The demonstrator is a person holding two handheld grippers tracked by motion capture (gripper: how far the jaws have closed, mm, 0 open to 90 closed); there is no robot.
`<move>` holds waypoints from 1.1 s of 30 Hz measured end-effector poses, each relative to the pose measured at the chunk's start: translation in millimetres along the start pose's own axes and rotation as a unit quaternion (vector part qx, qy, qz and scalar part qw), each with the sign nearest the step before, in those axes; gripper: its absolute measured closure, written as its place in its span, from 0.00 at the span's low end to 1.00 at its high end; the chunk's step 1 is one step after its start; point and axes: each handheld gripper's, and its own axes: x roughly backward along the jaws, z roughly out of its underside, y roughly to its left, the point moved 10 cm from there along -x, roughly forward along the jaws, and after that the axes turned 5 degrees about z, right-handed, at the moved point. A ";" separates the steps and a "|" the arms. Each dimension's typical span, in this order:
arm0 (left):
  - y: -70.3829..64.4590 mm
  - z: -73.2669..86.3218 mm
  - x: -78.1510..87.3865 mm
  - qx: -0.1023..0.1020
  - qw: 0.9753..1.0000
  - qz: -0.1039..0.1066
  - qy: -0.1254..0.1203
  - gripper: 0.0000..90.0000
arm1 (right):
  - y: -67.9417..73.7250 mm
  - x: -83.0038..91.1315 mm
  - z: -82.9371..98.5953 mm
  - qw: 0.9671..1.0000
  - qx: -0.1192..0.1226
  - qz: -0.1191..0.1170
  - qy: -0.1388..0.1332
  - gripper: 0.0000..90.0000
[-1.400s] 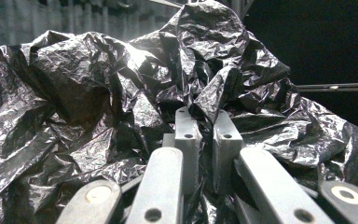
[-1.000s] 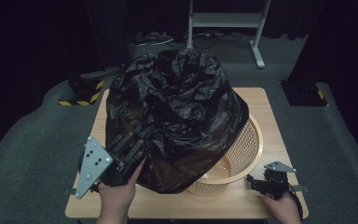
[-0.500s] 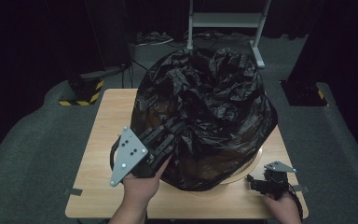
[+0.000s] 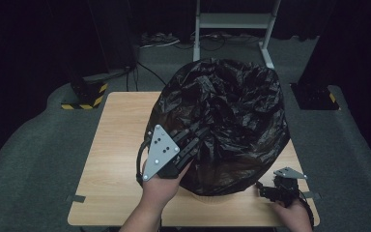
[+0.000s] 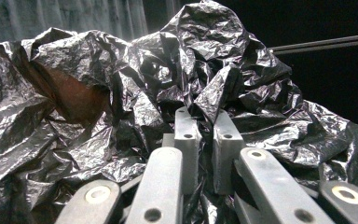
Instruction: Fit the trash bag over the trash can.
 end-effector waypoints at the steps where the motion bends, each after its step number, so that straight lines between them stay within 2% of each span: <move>1: 0.0 0.0 0.0 0.000 1.000 0.000 0.000 0.92 | 0.0 0.0 0.0 1.000 0.000 0.000 0.000 0.11; 4: -1.8 1.3 -1.6 0.003 1.000 0.009 0.003 0.92 | 0.1 -0.1 0.0 1.000 0.000 -0.001 0.000 0.11; 11: 2.0 4.7 -5.4 0.002 1.000 0.001 0.012 0.83 | 0.2 0.0 0.0 1.000 0.000 0.000 0.000 0.11; 15: 6.3 6.7 -8.6 0.006 1.000 -0.003 0.017 0.73 | 0.3 0.1 0.2 1.000 0.000 -0.001 0.000 0.11; 19: 6.8 6.3 -11.0 0.012 1.000 0.001 0.017 0.55 | 0.3 0.1 0.2 1.000 0.000 -0.001 0.000 0.12; 20: 7.0 5.3 -11.0 0.011 1.000 -0.002 0.015 0.55 | 0.3 0.1 0.2 1.000 0.000 -0.001 0.000 0.12; 23: 7.0 0.5 -8.6 0.009 1.000 -0.004 0.005 0.39 | 0.3 0.1 0.2 1.000 0.000 -0.001 0.000 0.12; 24: 7.6 -5.4 -3.3 0.009 1.000 -0.006 -0.007 0.37 | 0.3 0.1 0.2 1.000 0.000 -0.001 0.000 0.12; 25: 7.6 -5.4 -3.3 0.009 1.000 -0.006 -0.007 0.36 | 0.3 0.1 0.2 1.000 0.000 -0.001 0.000 0.12; 27: 11.6 -12.3 6.0 0.009 1.000 -0.012 -0.020 0.36 | 0.3 0.2 0.3 1.000 0.000 -0.001 0.000 0.12; 28: 19.4 -16.0 15.4 0.005 0.999 -0.022 -0.028 0.36 | 0.3 0.3 0.3 1.000 -0.001 -0.001 0.000 0.12; 29: 19.4 -16.0 15.4 0.005 0.999 -0.022 -0.028 0.37 | 0.3 0.3 0.3 1.000 -0.001 -0.001 0.000 0.12; 30: 33.1 -15.3 26.5 0.006 0.999 -0.042 -0.029 0.39 | 0.3 0.3 0.3 1.000 -0.001 -0.001 0.000 0.12; 31: 33.1 -15.3 26.5 0.006 0.999 -0.042 -0.029 0.41 | 0.3 0.3 0.3 1.000 -0.001 -0.001 0.000 0.12; 33: 49.8 -9.7 36.9 0.008 0.998 -0.062 -0.024 0.43 | 0.3 0.3 0.3 1.000 0.000 -0.001 0.000 0.12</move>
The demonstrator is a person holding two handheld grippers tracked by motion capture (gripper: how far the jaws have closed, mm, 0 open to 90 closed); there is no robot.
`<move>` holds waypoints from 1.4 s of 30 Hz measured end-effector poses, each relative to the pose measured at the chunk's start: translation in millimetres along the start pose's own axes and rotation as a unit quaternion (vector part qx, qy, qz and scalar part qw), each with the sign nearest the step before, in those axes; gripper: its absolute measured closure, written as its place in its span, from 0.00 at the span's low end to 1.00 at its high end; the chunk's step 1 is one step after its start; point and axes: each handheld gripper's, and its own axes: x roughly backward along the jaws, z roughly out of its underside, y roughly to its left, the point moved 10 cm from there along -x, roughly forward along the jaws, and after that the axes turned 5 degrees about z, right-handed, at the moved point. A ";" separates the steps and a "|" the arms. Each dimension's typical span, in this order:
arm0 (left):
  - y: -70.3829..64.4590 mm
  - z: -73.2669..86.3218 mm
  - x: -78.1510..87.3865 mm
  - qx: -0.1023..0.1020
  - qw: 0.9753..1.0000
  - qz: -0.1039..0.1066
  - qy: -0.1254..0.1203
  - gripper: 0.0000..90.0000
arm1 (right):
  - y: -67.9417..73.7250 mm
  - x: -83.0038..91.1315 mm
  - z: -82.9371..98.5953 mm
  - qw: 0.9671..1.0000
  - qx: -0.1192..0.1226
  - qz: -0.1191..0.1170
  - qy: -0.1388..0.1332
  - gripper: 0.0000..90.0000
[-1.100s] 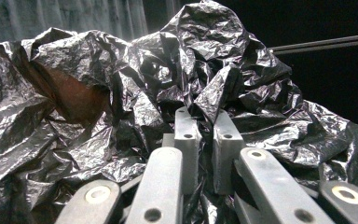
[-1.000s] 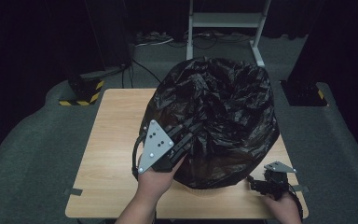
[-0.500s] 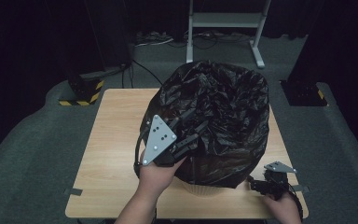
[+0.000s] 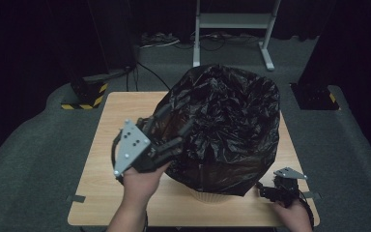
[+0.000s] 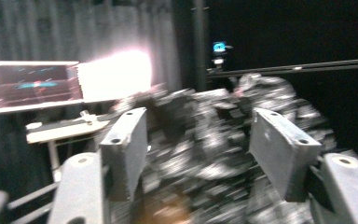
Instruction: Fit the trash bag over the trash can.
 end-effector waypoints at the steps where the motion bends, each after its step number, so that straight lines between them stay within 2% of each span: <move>1: 18.6 9.6 8.0 -0.003 1.000 -0.025 0.012 0.46 | 0.0 0.0 0.0 1.000 0.000 0.000 0.000 0.12; 2: 18.6 9.6 8.0 -0.003 1.000 -0.025 0.012 0.47 | 0.0 0.0 0.0 1.000 0.000 0.000 0.000 0.12; 3: 34.9 22.8 13.0 0.011 0.999 -0.040 0.024 0.47 | 0.1 0.0 0.0 1.000 0.000 0.000 0.000 0.12; 4: 34.9 22.8 13.0 0.011 0.999 -0.040 0.024 0.47 | 0.1 0.0 0.0 1.000 0.000 0.000 0.000 0.12; 5: 43.0 32.2 14.5 0.021 0.998 -0.046 0.034 0.47 | 0.1 0.0 0.0 1.000 0.000 0.000 0.000 0.12; 8: 52.6 50.2 13.8 0.041 0.997 -0.045 0.049 0.48 | 0.1 0.0 0.1 1.000 0.001 0.001 0.000 0.12; 10: 55.7 59.7 8.4 0.046 0.996 -0.042 0.060 0.50 | 0.2 -0.1 0.0 1.000 0.000 0.001 0.000 0.11; 11: 55.9 65.7 2.3 0.056 0.995 -0.035 0.069 0.57 | 0.2 -0.1 0.0 1.000 0.000 0.001 0.001 0.11; 12: 55.9 65.7 2.3 0.056 0.995 -0.035 0.069 0.61 | 0.2 -0.1 0.0 1.000 0.000 0.001 0.001 0.11; 13: 55.0 74.4 -7.5 0.058 0.994 -0.024 0.087 0.64 | 0.3 -0.1 0.1 1.000 0.000 0.002 0.001 0.11; 14: 55.0 74.4 -7.5 0.058 0.994 -0.024 0.087 0.71 | 0.3 -0.1 0.1 1.000 0.000 0.002 0.001 0.11; 15: 55.7 83.3 -17.5 0.064 0.992 -0.024 0.104 0.75 | 0.3 -0.1 0.1 1.000 -0.001 0.002 0.001 0.11; 16: 55.7 83.3 -17.5 0.064 0.992 -0.024 0.104 0.78 | 0.3 -0.1 0.1 1.000 -0.001 0.002 0.001 0.11; 17: 55.8 88.7 -25.8 0.076 0.991 -0.018 0.111 0.80 | 0.3 -0.1 0.1 1.000 -0.001 0.002 0.001 0.11; 19: 55.5 91.2 -30.2 0.075 0.990 -0.021 0.114 0.83 | 0.2 -0.1 0.0 1.000 0.000 0.001 0.000 0.11; 20: 55.5 91.2 -30.2 0.075 0.990 -0.021 0.114 0.84 | 0.2 -0.1 0.0 1.000 0.000 0.001 0.000 0.11; 21: 58.8 93.1 -28.9 0.082 0.990 -0.033 0.111 0.85 | 0.1 0.0 0.0 1.000 -0.001 0.001 0.000 0.12; 22: 58.8 93.1 -28.9 0.082 0.990 -0.033 0.111 0.85 | 0.1 0.0 0.0 1.000 -0.001 0.001 0.000 0.12; 23: 66.5 97.8 -23.5 0.088 0.988 -0.051 0.113 0.85 | 0.1 0.0 0.0 1.000 -0.001 0.001 0.000 0.12; 24: 66.5 97.8 -23.5 0.088 0.988 -0.051 0.113 0.85 | 0.1 0.0 0.0 1.000 -0.001 0.001 0.000 0.12; 26: 72.7 102.7 -15.6 0.092 0.987 -0.064 0.114 0.85 | 0.1 0.0 0.0 1.000 -0.001 0.001 0.000 0.12; 27: 74.3 105.9 -6.6 0.099 0.986 -0.067 0.113 0.85 | 0.1 0.0 0.0 1.000 -0.001 0.001 0.000 0.12; 29: 72.3 106.8 -1.3 0.097 0.987 -0.066 0.112 0.85 | 0.2 0.1 0.0 1.000 -0.001 0.001 0.000 0.12; 31: 67.1 106.7 7.3 0.090 0.988 -0.063 0.107 0.82 | 0.8 1.3 -0.2 1.000 0.001 -0.001 -0.004 0.17; 32: 64.6 105.4 10.7 0.088 0.989 -0.061 0.100 0.77 | 2.2 3.1 -0.4 1.000 0.005 -0.007 -0.010 0.18; 33: 61.0 101.3 15.9 0.089 0.991 -0.061 0.083 0.67 | 1.9 7.6 -2.1 1.000 0.006 -0.007 -0.025 0.19; 34: 61.0 101.3 15.9 0.089 0.991 -0.061 0.083 0.62 | 1.9 7.6 -2.1 1.000 0.006 -0.007 -0.025 0.19; 35: 58.8 98.4 19.7 0.089 0.992 -0.060 0.071 0.60 | 0.7 19.4 -7.8 0.999 0.000 -0.015 -0.044 0.18; 36: 56.3 96.2 23.8 0.087 0.992 -0.060 0.064 0.60 | 0.7 19.4 -7.8 0.999 0.000 -0.015 -0.044 0.18; 37: 52.9 93.7 28.2 0.081 0.993 -0.061 0.053 0.54 | -1.9 42.7 -24.4 0.996 -0.009 -0.015 -0.083 0.18; 38: 50.4 92.9 30.0 0.079 0.994 -0.060 0.048 0.54 | -1.9 42.7 -24.4 0.996 -0.009 -0.015 -0.083 0.18; 39: 44.5 94.2 33.3 0.072 0.994 -0.061 0.047 0.49 | -4.5 64.7 -40.3 0.992 -0.019 -0.017 -0.121 0.18; 40: 44.5 94.2 33.3 0.072 0.994 -0.061 0.047 0.47 | -4.5 64.7 -40.3 0.992 -0.019 -0.017 -0.121 0.18; 41: 40.5 96.3 37.1 0.071 0.994 -0.066 0.044 0.45 | -7.5 90.1 -59.6 0.986 -0.024 -0.015 -0.162 0.18; 42: 40.5 96.3 37.1 0.071 0.994 -0.066 0.044 0.43 | -7.5 90.1 -59.6 0.986 -0.024 -0.015 -0.162 0.18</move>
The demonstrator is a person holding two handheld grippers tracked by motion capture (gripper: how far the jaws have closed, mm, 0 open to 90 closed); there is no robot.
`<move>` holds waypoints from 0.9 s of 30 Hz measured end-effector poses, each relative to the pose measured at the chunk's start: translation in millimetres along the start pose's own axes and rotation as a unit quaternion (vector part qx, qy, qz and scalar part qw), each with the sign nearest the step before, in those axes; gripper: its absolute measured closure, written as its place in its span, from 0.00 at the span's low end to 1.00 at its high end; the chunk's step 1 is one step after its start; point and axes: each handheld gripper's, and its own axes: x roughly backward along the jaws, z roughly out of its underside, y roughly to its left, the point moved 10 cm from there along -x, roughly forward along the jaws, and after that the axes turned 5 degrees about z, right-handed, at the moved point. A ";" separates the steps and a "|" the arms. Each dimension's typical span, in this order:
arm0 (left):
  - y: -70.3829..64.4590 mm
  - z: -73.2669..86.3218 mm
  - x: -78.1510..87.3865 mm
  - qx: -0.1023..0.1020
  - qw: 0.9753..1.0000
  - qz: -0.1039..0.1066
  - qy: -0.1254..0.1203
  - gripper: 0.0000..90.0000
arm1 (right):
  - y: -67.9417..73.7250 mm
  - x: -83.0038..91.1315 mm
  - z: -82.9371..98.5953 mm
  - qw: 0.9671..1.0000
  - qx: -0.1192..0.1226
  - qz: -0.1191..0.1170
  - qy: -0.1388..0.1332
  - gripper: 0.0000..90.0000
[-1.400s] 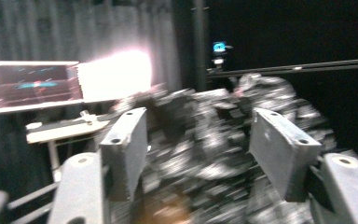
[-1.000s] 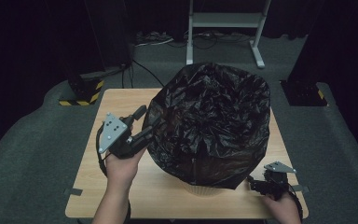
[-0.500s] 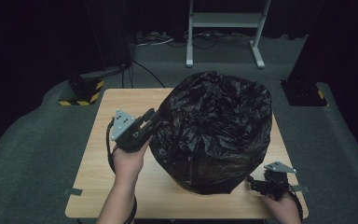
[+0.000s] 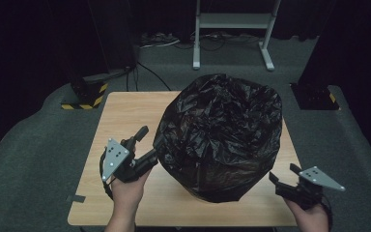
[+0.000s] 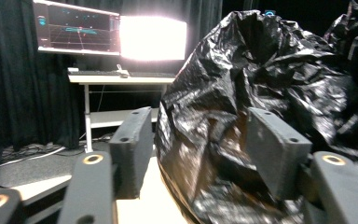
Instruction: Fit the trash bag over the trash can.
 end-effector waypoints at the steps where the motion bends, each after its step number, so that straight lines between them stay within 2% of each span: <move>1: -1.0 1.5 2.7 0.000 1.000 -0.007 -0.005 0.43 | 0.0 9.2 -14.1 1.000 0.001 0.003 -0.021 0.18; 2: -1.3 2.5 4.2 0.001 1.000 -0.012 -0.007 0.40 | 0.5 20.9 -32.3 0.999 0.001 0.004 -0.047 0.19; 3: -3.7 5.5 6.6 0.005 1.000 -0.015 -0.013 0.39 | 2.4 36.6 -58.8 0.996 -0.006 0.002 -0.086 0.20; 4: -3.7 5.5 6.6 0.005 1.000 -0.015 -0.013 0.39 | 2.4 36.6 -58.8 0.996 -0.006 0.002 -0.086 0.20; 5: -6.1 9.6 6.1 0.002 1.000 -0.016 -0.010 0.39 | 5.8 52.8 -89.0 0.991 -0.017 -0.005 -0.129 0.24; 6: -6.1 9.6 6.1 0.002 1.000 -0.016 -0.010 0.39 | 5.8 52.8 -89.0 0.991 -0.017 -0.005 -0.129 0.24; 7: -8.9 12.6 4.6 0.010 1.000 -0.009 -0.008 0.41 | 12.9 64.9 -116.7 0.985 -0.027 -0.022 -0.168 0.27; 8: -8.9 12.6 4.6 0.010 1.000 -0.009 -0.008 0.44 | 12.9 64.9 -116.7 0.985 -0.027 -0.022 -0.168 0.27; 9: -12.7 13.4 4.4 0.011 1.000 -0.001 -0.009 0.47 | 24.1 69.4 -137.7 0.980 -0.033 -0.047 -0.188 0.31; 10: -12.7 13.4 4.4 0.011 1.000 -0.001 -0.009 0.50 | 24.1 69.4 -137.7 0.980 -0.033 -0.047 -0.188 0.31; 11: -14.4 13.9 4.4 0.011 1.000 0.002 -0.008 0.53 | 35.4 65.3 -149.6 0.979 -0.031 -0.062 -0.190 0.38; 13: -16.2 16.3 5.0 0.015 1.000 0.007 -0.005 0.55 | 40.0 61.1 -152.3 0.979 -0.028 -0.067 -0.188 0.41; 15: -17.8 17.5 7.4 0.021 1.000 0.012 -0.008 0.64 | 48.3 47.0 -149.7 0.982 -0.039 -0.081 -0.166 0.50; 17: -19.0 17.2 8.4 0.018 1.000 0.014 -0.006 0.68 | 50.0 44.2 -147.8 0.983 -0.043 -0.085 -0.160 0.54; 19: -18.7 18.4 9.6 0.016 1.000 0.010 0.001 0.78 | 55.5 39.4 -141.8 0.984 -0.039 -0.092 -0.145 0.68; 20: -18.7 18.4 9.6 0.016 1.000 0.010 0.001 0.80 | 55.5 39.4 -141.8 0.984 -0.039 -0.092 -0.145 0.68; 21: -17.6 21.2 9.8 0.025 1.000 0.010 0.004 0.84 | 57.7 38.2 -138.7 0.985 -0.037 -0.096 -0.139 0.80; 22: -17.6 21.2 9.8 0.025 1.000 0.010 0.004 0.88 | 57.7 38.2 -138.7 0.985 -0.037 -0.096 -0.139 0.80; 23: -17.7 24.9 8.9 0.024 1.000 0.010 0.012 0.92 | 58.5 38.0 -137.3 0.985 -0.035 -0.096 -0.140 0.90; 24: -17.7 24.9 8.9 0.024 1.000 0.010 0.012 0.97 | 58.5 38.0 -137.3 0.985 -0.035 -0.096 -0.140 0.90; 25: -20.3 27.3 7.7 0.020 1.000 0.011 0.016 1.00 | 59.3 38.5 -137.1 0.986 -0.030 -0.092 -0.139 0.97; 27: -21.8 28.9 7.2 0.020 1.000 0.012 0.019 1.00 | 59.9 38.9 -136.9 0.986 -0.026 -0.089 -0.139 0.98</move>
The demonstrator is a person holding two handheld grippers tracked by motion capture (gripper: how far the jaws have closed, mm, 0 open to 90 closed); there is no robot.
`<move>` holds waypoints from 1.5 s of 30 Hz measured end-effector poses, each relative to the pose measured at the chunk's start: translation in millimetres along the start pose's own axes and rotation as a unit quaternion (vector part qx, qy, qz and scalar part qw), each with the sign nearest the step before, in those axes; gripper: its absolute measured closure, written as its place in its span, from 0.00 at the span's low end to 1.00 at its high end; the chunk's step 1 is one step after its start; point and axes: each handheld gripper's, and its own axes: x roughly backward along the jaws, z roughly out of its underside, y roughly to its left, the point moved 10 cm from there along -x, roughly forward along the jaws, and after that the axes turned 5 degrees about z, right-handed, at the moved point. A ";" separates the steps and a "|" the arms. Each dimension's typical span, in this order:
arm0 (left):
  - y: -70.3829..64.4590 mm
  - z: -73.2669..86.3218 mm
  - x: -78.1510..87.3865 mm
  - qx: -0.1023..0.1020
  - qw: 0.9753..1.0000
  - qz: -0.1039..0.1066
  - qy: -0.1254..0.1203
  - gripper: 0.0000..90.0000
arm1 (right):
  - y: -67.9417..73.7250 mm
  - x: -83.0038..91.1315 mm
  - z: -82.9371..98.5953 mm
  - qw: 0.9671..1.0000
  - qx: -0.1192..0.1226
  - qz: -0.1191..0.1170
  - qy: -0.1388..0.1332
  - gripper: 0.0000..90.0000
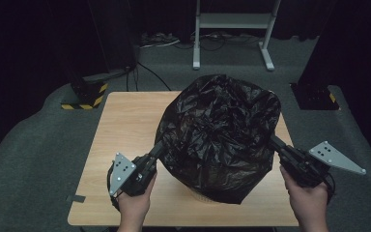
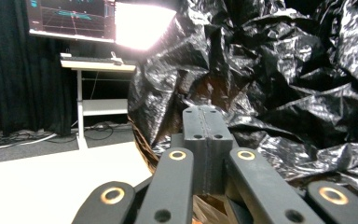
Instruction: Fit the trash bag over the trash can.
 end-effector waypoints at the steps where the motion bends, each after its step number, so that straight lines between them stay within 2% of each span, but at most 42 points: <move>1: 0.1 0.7 -0.1 0.000 1.000 -0.002 0.001 1.00 | 0.1 0.9 0.2 1.000 0.008 0.008 -0.001 0.99; 8: -0.5 12.2 0.4 0.005 1.000 -0.001 0.012 1.00 | -4.6 9.2 3.0 0.999 0.022 0.030 -0.011 0.99; 13: -6.9 23.2 -4.4 0.006 1.000 0.008 0.023 1.00 | -8.1 10.8 13.6 0.999 0.032 0.044 0.004 0.99; 14: -9.8 29.4 -7.6 0.004 0.999 0.012 0.033 1.00 | -9.7 8.6 21.7 0.998 0.031 0.042 0.016 1.00; 15: -9.8 29.4 -7.6 0.004 0.999 0.012 0.033 1.00 | -9.7 8.6 21.7 0.998 0.031 0.042 0.016 1.00; 16: -11.1 33.2 -9.6 0.006 0.999 0.014 0.037 1.00 | -11.7 3.5 32.5 0.998 0.028 0.040 0.032 1.00; 17: -12.4 37.2 -11.6 0.008 0.999 0.017 0.041 1.00 | -11.7 3.5 32.5 0.998 0.028 0.040 0.032 1.00; 18: -14.7 44.4 -14.6 0.009 0.999 0.020 0.049 1.00 | -14.1 -3.8 46.2 0.998 0.028 0.035 0.053 1.00; 19: -14.7 44.4 -14.6 0.009 0.999 0.020 0.049 1.00 | -14.1 -3.8 46.2 0.998 0.028 0.035 0.053 1.00; 21: -17.0 48.3 -15.6 0.007 0.998 0.024 0.051 1.00 | -15.9 -12.1 61.8 0.996 0.024 0.030 0.078 1.00; 22: -15.8 49.2 -14.6 -0.001 0.999 0.023 0.049 1.00 | -16.7 -16.1 69.4 0.996 0.026 0.027 0.085 0.99; 23: -15.8 49.2 -14.6 -0.001 0.999 0.023 0.049 1.00 | -16.7 -16.1 69.4 0.996 0.026 0.027 0.085 0.99; 24: -8.2 49.4 -12.7 0.004 0.999 0.012 0.046 1.00 | -18.1 -16.8 71.0 0.996 0.028 0.030 0.084 0.90; 25: -8.2 49.4 -12.7 0.004 0.999 0.012 0.046 1.00 | -18.1 -16.8 71.0 0.996 0.028 0.030 0.084 0.90; 26: 3.3 50.1 -10.9 0.010 0.999 0.001 0.044 1.00 | -23.1 -12.2 65.2 0.996 0.025 0.047 0.071 0.71; 27: 3.3 50.1 -10.9 0.010 0.999 0.001 0.044 1.00 | -23.1 -12.2 65.2 0.996 0.025 0.047 0.071 0.71; 29: 20.1 51.8 -11.4 0.004 0.999 -0.022 0.047 0.99 | -27.5 -1.9 56.2 0.996 0.027 0.066 0.044 0.65; 30: 27.9 53.0 -13.8 0.008 0.998 -0.031 0.049 0.95 | -30.3 5.3 52.3 0.996 0.034 0.083 0.031 0.63; 31: 35.4 54.8 -17.9 0.015 0.998 -0.036 0.055 0.92 | -32.0 10.2 51.1 0.994 0.036 0.095 0.026 0.63; 33: 44.5 58.2 -27.9 0.023 0.997 -0.040 0.066 0.88 | -31.0 14.8 52.3 0.993 0.038 0.105 0.028 0.63; 34: 43.7 60.4 -40.5 0.014 0.996 -0.030 0.081 0.87 | -24.1 14.4 55.5 0.994 0.044 0.098 0.036 0.64; 35: 43.7 60.4 -40.5 0.014 0.996 -0.030 0.081 0.86 | -24.1 14.4 55.5 0.994 0.044 0.098 0.036 0.64; 36: 35.9 58.2 -49.2 0.001 0.996 -0.015 0.083 0.86 | -14.4 8.9 59.7 0.994 0.051 0.084 0.048 0.64; 38: 31.4 56.2 -51.2 -0.002 0.997 -0.010 0.082 0.86 | -10.2 5.5 61.3 0.994 0.057 0.078 0.052 0.64; 39: 26.0 54.3 -50.4 -0.007 0.997 -0.006 0.079 0.86 | -5.2 -2.5 63.1 0.993 0.067 0.073 0.057 0.65; 41: 24.7 54.2 -48.0 -0.008 0.997 -0.014 0.078 0.87 | -4.9 -5.1 62.8 0.994 0.068 0.070 0.057 0.65; 42: 19.9 55.2 -41.7 0.000 0.997 -0.014 0.073 0.88 | -7.4 -12.5 61.9 0.994 0.066 0.064 0.056 0.66; 45: 12.4 57.2 -33.8 -0.003 0.997 -0.012 0.072 0.89 | -13.3 -21.9 61.5 0.996 0.059 0.051 0.051 0.66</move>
